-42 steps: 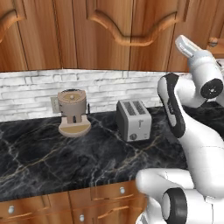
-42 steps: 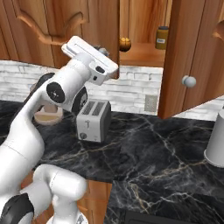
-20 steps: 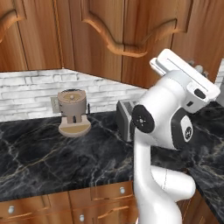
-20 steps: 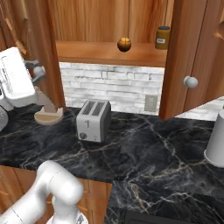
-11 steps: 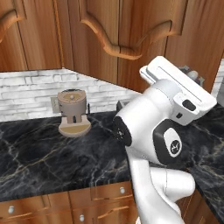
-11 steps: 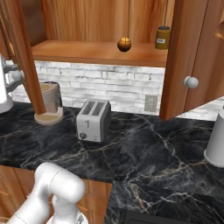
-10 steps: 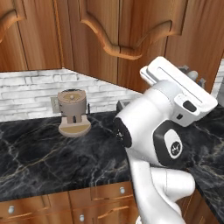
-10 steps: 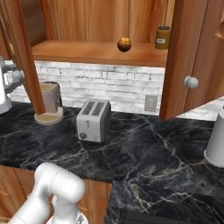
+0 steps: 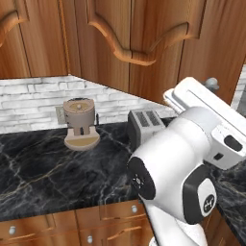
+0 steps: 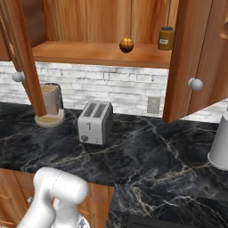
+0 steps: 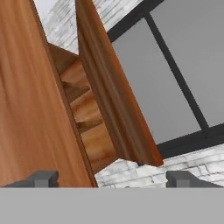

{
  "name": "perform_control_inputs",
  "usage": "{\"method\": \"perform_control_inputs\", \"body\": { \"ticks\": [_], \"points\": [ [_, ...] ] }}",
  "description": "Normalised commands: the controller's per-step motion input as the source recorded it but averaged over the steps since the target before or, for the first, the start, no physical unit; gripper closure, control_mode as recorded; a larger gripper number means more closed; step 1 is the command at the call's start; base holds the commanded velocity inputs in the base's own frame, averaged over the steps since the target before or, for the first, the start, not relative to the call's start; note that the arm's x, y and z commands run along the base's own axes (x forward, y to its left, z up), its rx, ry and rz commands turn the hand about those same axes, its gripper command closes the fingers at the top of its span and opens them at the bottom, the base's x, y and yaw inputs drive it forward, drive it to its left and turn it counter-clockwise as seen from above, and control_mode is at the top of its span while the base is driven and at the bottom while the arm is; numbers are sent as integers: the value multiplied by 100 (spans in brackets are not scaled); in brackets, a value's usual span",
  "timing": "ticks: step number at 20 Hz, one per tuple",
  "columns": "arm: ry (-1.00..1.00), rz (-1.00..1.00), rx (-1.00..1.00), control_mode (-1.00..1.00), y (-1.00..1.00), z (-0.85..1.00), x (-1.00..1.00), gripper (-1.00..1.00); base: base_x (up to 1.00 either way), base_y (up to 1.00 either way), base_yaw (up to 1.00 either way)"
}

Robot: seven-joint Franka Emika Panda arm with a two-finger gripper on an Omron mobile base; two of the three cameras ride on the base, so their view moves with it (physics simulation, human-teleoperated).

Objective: Open the cabinet. Pick the orange and tangerine from the cabinet and place them into the bowl. Then close the cabinet.

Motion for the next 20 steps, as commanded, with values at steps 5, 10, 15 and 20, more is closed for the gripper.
{"method": "perform_control_inputs", "body": {
  "ticks": [5, 10, 15, 20],
  "points": [
    [19, 6, 14, -100, -53, 0, -80, -100, 0, 0, 0],
    [5, 20, 23, -100, -98, 2, -27, -100, 0, 0, 0],
    [-1, 35, 8, -100, -67, 1, 18, -100, 0, 0, 0],
    [0, 39, 0, -100, -6, -1, 31, -100, 0, 0, 0]
  ]
}}
